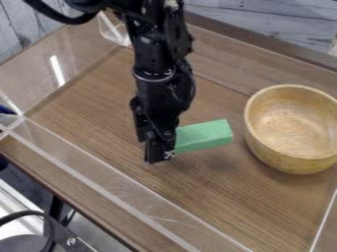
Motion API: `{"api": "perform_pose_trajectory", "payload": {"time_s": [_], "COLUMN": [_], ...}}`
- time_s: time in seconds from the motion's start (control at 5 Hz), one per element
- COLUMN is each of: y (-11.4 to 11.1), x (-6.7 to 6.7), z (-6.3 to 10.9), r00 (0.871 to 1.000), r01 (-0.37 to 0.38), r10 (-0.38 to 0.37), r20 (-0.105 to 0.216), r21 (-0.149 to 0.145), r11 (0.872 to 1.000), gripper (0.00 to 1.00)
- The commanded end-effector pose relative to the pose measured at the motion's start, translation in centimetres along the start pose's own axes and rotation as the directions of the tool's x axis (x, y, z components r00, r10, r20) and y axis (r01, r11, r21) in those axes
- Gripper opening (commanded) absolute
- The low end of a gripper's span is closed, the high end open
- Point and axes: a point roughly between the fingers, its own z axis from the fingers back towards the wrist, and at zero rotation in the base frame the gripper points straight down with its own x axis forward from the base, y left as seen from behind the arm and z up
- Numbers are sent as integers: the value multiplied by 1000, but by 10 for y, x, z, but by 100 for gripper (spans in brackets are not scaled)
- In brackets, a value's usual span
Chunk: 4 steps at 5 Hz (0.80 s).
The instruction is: Put the green block in the brown bowl
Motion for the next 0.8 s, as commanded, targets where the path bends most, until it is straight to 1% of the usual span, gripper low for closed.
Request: {"api": "perform_pose_trajectory", "payload": {"time_s": [0.0,0.6], "y": [8,6], "x": [13,24], "z": [20,26], "r00": [998,996], "r01": [-1,-7], "r10": [-3,0], "r20": [70,87], "r21": [57,73], "r11": [998,997], "gripper": [0,0]}}
